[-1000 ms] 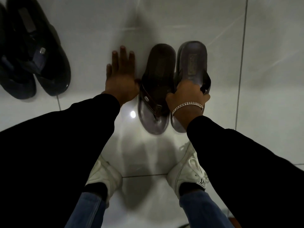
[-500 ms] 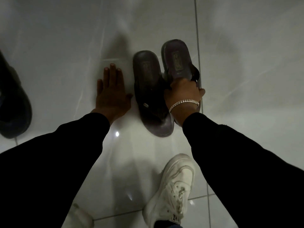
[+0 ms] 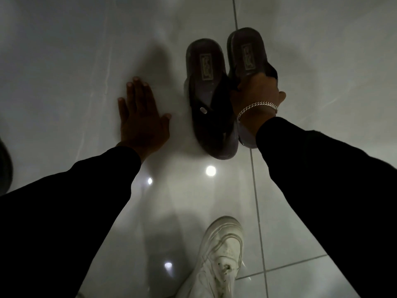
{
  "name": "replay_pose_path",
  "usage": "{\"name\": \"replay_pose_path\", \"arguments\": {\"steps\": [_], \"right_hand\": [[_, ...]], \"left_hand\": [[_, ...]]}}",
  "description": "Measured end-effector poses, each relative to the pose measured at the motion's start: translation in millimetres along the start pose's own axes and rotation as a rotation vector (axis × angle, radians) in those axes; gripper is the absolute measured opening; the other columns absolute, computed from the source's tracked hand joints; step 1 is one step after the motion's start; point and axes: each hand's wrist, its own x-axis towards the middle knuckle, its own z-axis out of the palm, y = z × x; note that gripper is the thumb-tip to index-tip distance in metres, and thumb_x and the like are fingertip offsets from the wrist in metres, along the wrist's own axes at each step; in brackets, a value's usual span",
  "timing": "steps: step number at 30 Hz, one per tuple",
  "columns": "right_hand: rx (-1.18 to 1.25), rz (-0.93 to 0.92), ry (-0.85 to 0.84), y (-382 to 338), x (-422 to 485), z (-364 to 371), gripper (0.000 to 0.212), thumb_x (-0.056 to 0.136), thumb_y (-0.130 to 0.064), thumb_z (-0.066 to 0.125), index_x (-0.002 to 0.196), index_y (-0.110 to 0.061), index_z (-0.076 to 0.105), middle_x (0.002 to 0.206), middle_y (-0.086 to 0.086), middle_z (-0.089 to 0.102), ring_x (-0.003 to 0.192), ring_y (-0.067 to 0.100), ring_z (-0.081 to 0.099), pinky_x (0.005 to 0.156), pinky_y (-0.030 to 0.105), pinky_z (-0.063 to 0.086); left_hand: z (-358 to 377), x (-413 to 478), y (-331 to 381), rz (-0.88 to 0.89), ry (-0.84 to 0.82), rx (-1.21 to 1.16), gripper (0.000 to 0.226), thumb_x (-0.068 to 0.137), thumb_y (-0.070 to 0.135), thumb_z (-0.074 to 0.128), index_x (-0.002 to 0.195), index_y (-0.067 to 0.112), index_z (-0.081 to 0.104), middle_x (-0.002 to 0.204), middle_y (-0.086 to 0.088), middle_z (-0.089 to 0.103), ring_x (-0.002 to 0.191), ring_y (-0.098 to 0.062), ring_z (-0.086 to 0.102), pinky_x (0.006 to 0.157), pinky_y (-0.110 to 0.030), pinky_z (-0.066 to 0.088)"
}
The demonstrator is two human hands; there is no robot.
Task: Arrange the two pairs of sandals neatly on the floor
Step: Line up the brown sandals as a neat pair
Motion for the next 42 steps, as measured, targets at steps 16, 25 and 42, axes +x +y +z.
{"name": "replay_pose_path", "arguments": {"steps": [16,25,42], "right_hand": [[-0.006,0.170,0.016,49.2,37.6,-22.8,0.052,0.080,-0.044,0.066,0.118,-0.008,0.056,0.120,0.020,0.060,0.109,0.044,0.058,0.098,0.051,0.045],[-0.063,0.134,0.045,74.2,50.0,-35.8,0.049,0.085,-0.044,0.059,0.124,-0.015,0.054,0.124,0.016,0.060,0.113,0.040,0.054,0.095,0.043,0.045],[-0.041,0.242,0.044,90.1,64.5,-37.8,0.053,0.087,-0.039,0.059,0.125,-0.003,0.050,0.131,0.024,0.050,0.118,0.045,0.051,0.101,0.052,0.042]], "left_hand": [[11.1,15.1,34.5,0.063,0.018,0.028,0.084,0.094,0.045,0.038,0.152,0.000,-0.002,0.163,-0.022,-0.005,0.151,-0.038,-0.006,0.120,-0.057,0.002],[16.7,18.1,61.0,0.128,0.000,0.045,0.086,0.093,0.050,0.036,0.152,0.000,-0.003,0.163,-0.020,-0.007,0.151,-0.036,-0.008,0.122,-0.056,0.001],[17.8,27.6,73.0,0.136,-0.003,0.060,0.087,0.093,0.051,0.036,0.152,0.000,-0.005,0.163,-0.020,-0.007,0.151,-0.036,-0.008,0.122,-0.057,0.002]]}}
